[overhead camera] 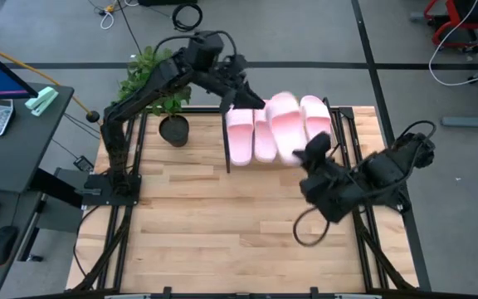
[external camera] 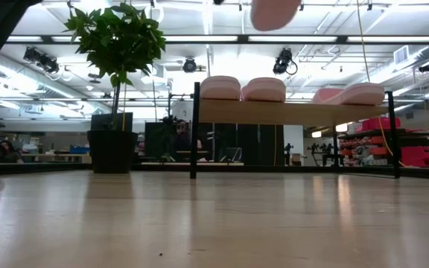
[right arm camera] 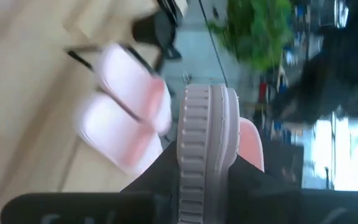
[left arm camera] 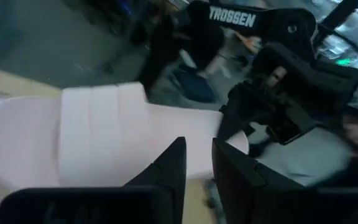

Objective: Pick and place slides into the shelf
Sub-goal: Put the pink slide on the shelf

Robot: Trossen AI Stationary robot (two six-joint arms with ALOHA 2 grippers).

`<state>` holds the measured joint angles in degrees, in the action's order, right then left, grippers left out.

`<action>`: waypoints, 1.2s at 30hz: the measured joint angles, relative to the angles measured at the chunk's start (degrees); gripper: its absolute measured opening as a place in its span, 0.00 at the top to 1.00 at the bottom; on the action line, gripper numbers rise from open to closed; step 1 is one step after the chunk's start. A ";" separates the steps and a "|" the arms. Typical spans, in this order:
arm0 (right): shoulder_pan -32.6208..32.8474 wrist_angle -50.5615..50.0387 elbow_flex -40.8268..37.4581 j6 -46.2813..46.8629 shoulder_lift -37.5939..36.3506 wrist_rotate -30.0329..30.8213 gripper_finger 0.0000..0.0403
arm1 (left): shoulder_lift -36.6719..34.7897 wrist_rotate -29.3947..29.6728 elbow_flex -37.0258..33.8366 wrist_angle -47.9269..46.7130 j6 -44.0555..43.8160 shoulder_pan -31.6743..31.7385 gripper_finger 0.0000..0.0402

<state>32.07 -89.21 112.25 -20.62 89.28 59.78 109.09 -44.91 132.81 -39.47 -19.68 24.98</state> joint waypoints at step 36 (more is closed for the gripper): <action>-31.38 7.20 -0.63 -14.07 -1.47 -15.90 0.83 | -10.96 19.45 0.00 -7.04 15.01 -15.90 0.96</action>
<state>0.69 -82.01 111.61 -34.68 87.81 43.88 98.13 -25.46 132.81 -46.51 -4.67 9.08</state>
